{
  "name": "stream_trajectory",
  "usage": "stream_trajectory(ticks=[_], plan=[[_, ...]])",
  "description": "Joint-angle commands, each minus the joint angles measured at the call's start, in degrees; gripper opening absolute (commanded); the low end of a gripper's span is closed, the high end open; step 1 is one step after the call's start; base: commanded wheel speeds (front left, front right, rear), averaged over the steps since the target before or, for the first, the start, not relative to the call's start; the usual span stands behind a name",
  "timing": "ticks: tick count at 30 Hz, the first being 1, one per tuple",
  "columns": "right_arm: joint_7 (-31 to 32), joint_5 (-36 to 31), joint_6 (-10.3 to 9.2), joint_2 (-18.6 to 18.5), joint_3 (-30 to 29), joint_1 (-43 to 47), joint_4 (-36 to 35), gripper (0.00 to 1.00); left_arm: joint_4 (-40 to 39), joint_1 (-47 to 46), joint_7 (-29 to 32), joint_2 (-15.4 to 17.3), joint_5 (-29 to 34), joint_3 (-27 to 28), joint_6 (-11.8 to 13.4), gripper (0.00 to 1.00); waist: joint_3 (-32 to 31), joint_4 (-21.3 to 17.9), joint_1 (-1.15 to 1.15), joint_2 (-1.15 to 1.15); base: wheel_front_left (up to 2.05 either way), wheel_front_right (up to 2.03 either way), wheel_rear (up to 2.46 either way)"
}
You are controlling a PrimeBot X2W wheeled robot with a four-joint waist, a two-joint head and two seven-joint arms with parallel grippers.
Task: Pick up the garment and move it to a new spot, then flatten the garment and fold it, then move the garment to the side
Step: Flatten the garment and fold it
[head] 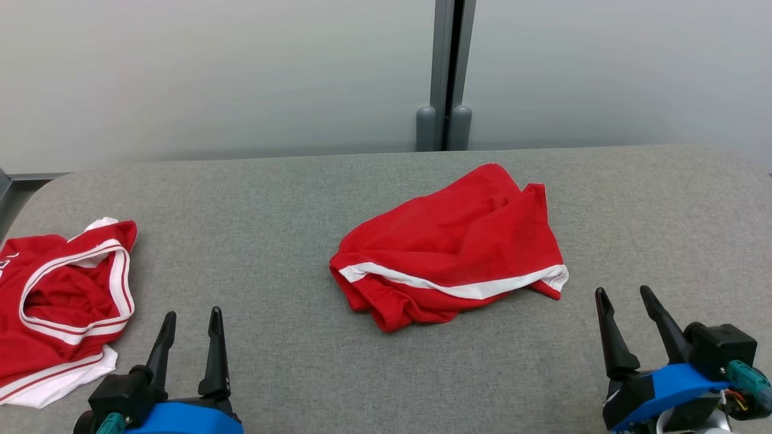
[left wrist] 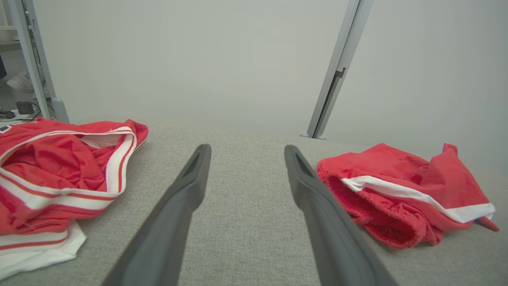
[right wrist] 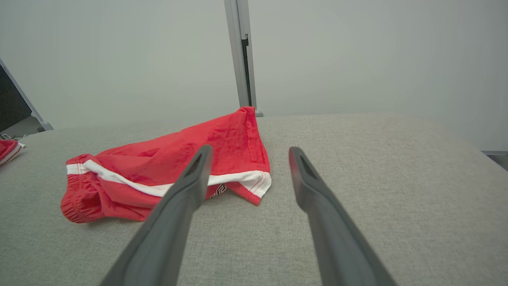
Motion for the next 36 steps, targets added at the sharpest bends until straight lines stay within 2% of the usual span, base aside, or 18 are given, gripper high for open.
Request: stream_trajectory(ticks=[1, 8, 13, 18, 23, 28, 36], plan=[[0.5, 0.7, 0.03, -0.1, 0.0, 1.1, 0.0, 1.0, 0.0, 0.2, -0.3, -0.1, 0.3, 0.2, -0.2, 1.0, 0.0, 0.0, 0.01, 0.0, 0.0, 0.0, 0.0], [1.0, 1.6, 0.03, -0.1, 1.0, 0.5, 0.0, 1.0, 0.0, 0.0, -0.3, -0.3, 0.5, -0.2, -0.3, 1.0, 0.3, -0.2, 0.01, 0.0, 0.0, 0.0, 0.0], [1.2, 1.7, 0.03, -0.1, 1.4, 0.0, -0.3, 1.0, 1.4, -3.0, 1.0, -0.7, -0.4, -3.2, -0.4, 1.0, 1.1, -0.3, 0.01, 0.0, 0.0, 0.0, 0.0], [1.0, 1.8, 0.03, -0.1, 2.0, -1.4, -0.3, 1.0, 5.0, -9.1, 7.2, -1.1, -4.5, -11.6, -0.5, 1.0, 2.9, -0.7, 0.01, 0.0, 0.0, 0.0, 0.0], [0.5, 2.3, 0.03, -0.1, 3.9, -3.3, 0.4, 1.0, 10.4, -15.5, 14.4, -1.5, -11.3, -15.8, -0.3, 1.0, 4.9, -2.6, 0.01, 0.0, 0.0, 0.0, 0.0], [-0.2, 2.8, 0.03, -0.1, 5.3, -5.3, 1.9, 1.0, 15.7, -19.5, 17.4, -1.8, -16.4, -14.9, -0.3, 1.0, 6.6, -4.9, 0.01, 0.0, 0.0, 0.0, 0.0], [-1.6, 3.2, 0.03, -0.1, 6.0, -7.0, 3.7, 1.0, 21.5, -23.7, 19.0, -2.2, -20.0, -13.2, -0.1, 1.0, 8.3, -7.3, 0.01, 0.0, 0.0, 0.0, 0.0]])
